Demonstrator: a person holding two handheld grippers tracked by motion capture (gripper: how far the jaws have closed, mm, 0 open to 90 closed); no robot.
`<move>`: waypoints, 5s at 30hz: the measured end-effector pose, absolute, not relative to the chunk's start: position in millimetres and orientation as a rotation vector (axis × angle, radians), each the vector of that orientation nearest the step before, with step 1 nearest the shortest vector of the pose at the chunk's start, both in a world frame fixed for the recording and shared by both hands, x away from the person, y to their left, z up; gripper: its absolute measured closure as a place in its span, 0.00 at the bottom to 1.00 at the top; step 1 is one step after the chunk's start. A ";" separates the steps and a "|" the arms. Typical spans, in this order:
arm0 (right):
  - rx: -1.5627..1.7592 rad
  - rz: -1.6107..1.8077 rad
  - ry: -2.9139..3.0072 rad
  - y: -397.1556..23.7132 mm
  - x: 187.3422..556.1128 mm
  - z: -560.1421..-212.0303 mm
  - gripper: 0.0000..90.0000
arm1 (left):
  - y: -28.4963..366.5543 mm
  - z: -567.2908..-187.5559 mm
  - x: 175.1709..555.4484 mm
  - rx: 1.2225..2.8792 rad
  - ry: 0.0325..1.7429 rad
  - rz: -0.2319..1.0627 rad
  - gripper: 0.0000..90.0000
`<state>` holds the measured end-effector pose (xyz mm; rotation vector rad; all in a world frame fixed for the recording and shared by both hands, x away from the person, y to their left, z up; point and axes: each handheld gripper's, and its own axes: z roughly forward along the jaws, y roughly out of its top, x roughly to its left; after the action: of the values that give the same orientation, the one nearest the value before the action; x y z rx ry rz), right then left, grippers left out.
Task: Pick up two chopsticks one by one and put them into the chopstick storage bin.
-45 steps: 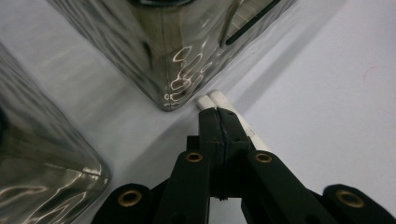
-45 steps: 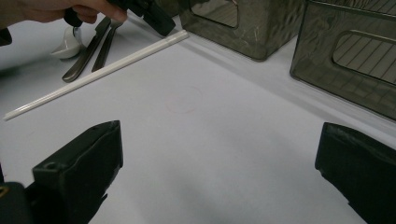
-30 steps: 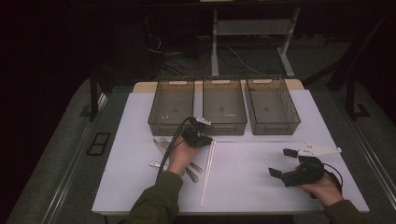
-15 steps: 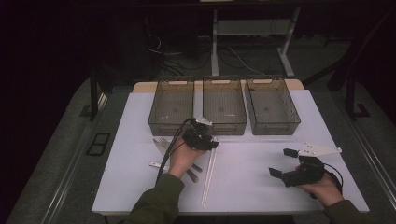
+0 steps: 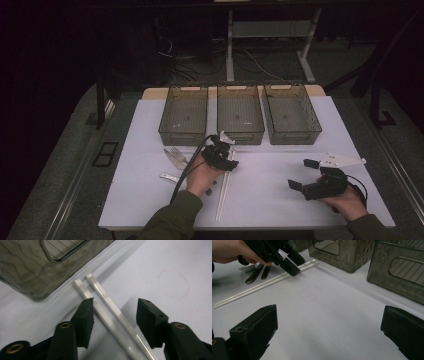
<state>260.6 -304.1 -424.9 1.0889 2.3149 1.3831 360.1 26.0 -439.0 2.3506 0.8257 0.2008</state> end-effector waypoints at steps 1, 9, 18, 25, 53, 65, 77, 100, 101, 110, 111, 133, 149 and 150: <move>1.086 1.383 2.314 -304.0 260.7 -424.9 0.01 | 25.0 -439.1 359.6 2.355 0.820 0.210 0.55; 1.085 1.382 2.318 -303.2 260.7 -424.9 0.01 | 22.9 -438.4 358.9 2.394 0.786 0.250 0.61; 1.086 1.384 2.320 -302.5 260.7 -424.9 0.01 | 20.6 -437.1 359.0 2.411 0.771 0.246 0.66; 1.080 1.384 2.324 -302.3 261.1 -425.1 0.01 | 18.0 -437.2 359.1 2.391 0.746 0.211 0.70; 1.075 1.383 2.326 -301.8 262.2 -425.5 0.01 | -10.9 -443.0 352.2 2.353 0.600 0.149 0.73; 1.082 1.385 2.329 -301.8 262.0 -425.4 0.01 | -25.6 -444.2 348.4 2.345 0.569 0.115 0.75; 1.091 1.389 2.321 -303.0 261.4 -424.8 0.01 | -5.8 -426.3 333.3 2.315 0.580 0.111 0.70; 1.083 1.387 2.318 -303.7 261.3 -424.6 0.01 | 13.6 -440.6 308.1 2.328 0.636 0.095 0.87; 1.083 1.387 2.318 -303.6 261.3 -424.6 0.01 | 13.9 -441.0 308.1 2.329 0.641 0.104 0.87; 1.084 1.387 2.316 -303.7 261.0 -424.3 0.01 | 20.7 -441.0 311.7 2.347 0.673 0.125 0.83; 1.084 1.387 2.316 -303.7 261.0 -424.3 0.01 | 20.6 -441.5 311.8 2.346 0.677 0.121 0.83; 1.085 1.392 2.316 -303.8 261.0 -424.4 0.01 | 28.7 -431.1 322.3 2.400 0.650 0.105 0.99; 1.085 1.389 2.316 -303.6 261.1 -424.3 0.01 | 10.0 -434.0 325.6 2.297 0.719 0.117 0.85; 1.084 1.388 2.317 -303.4 261.1 -424.4 0.01 | 9.5 -435.1 326.7 2.293 0.725 0.117 0.84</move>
<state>261.1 -303.4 -424.4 1.0841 2.3175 1.3881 326.7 9.5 -435.1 2.2925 0.7247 0.1171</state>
